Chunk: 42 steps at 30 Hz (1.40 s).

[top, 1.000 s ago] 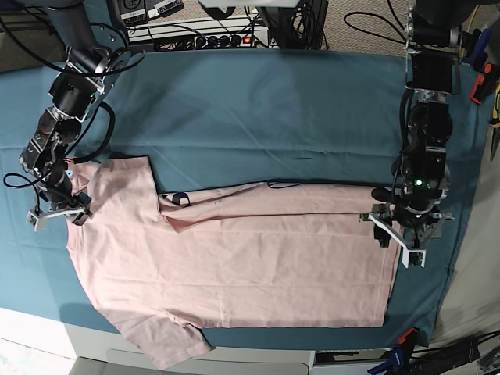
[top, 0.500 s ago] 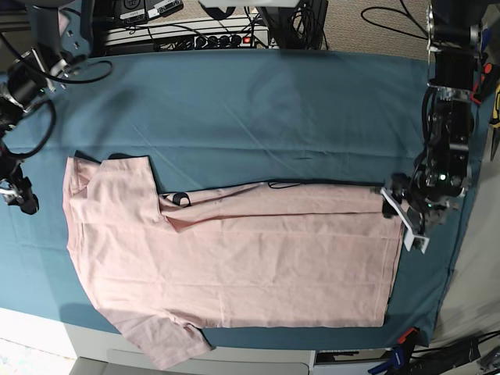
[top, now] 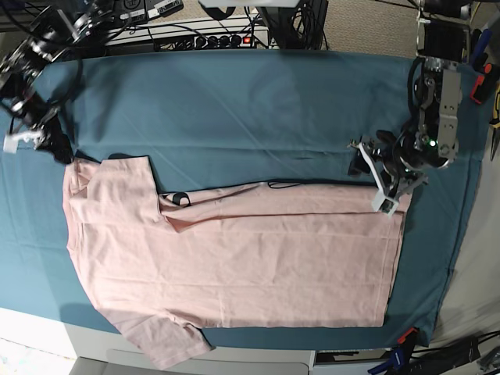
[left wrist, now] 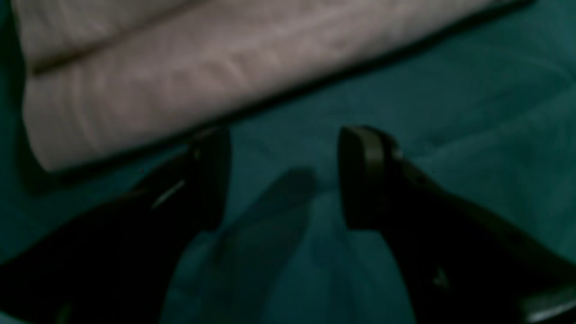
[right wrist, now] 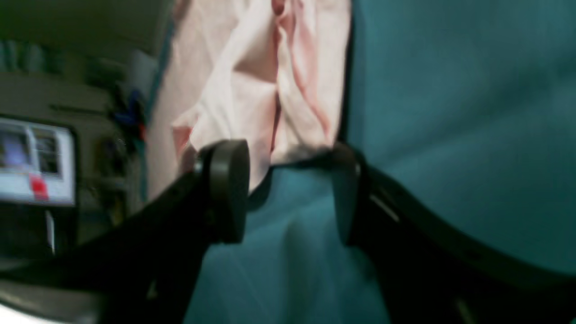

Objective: Fold the T-shirt properly
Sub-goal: 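Open both grippers and raise them off the folded shirt, then lower the right gripper to the folded edge near the sleeve and grasp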

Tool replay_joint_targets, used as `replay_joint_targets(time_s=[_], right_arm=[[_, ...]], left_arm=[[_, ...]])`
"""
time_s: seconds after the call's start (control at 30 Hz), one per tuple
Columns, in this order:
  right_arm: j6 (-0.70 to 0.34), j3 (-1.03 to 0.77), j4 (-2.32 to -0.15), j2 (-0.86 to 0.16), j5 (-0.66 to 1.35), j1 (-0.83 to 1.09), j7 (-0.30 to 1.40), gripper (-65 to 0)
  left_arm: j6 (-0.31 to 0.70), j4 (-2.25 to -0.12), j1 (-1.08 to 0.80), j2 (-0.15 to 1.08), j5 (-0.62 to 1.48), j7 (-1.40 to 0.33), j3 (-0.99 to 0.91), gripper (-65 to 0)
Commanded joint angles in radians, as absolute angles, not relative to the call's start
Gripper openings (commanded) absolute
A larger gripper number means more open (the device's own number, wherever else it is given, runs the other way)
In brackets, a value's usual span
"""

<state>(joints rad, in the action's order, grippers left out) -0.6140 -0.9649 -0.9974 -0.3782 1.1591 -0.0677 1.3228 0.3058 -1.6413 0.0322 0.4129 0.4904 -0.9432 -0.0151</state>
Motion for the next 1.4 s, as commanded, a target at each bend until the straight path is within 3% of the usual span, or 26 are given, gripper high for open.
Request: replay_joint_targets(time_s=[0.0, 0.37, 0.57, 0.7, 1.17, 1.23, 1.37], right_arm=[[-0.618, -0.985, -1.012, -0.384, 1.189, -0.076, 1.307, -34.7], [-0.654, -1.028, -1.011, -0.296, 1.185, -0.120, 1.263, -34.7], [-0.663, -0.969, -1.011, -0.294, 1.104, -0.168, 1.261, -34.4], [-0.663, -0.920, -1.011, -0.294, 1.048, -0.200, 1.256, -29.7], [-0.627, -0.911, -1.011, -0.279, 0.998, -0.247, 1.200, -30.3], [-0.627, -0.911, -1.011, -0.277, 0.998, -0.247, 1.200, -37.2], [-0.629, -0.911, -1.011, -0.277, 0.997, -0.254, 1.200, -57.8]], left_arm=[[0.316, -1.666, 0.047, 0.423, 0.499, -0.928, -0.022, -27.2], [0.316, -1.666, 0.047, 0.407, 0.510, -0.926, -0.022, -27.2], [0.316, -1.666, 0.047, 0.407, 0.510, -0.927, -0.022, -27.2], [0.316, -1.666, 0.047, 0.408, 0.510, -0.928, -0.022, -27.2], [0.315, -1.666, 0.046, 0.407, 0.510, -0.928, -0.022, -27.2], [0.315, -1.666, 0.046, 0.407, 0.510, -0.928, -0.022, -27.2], [0.315, -1.666, 0.046, 0.407, 0.510, -0.928, -0.022, -27.2]])
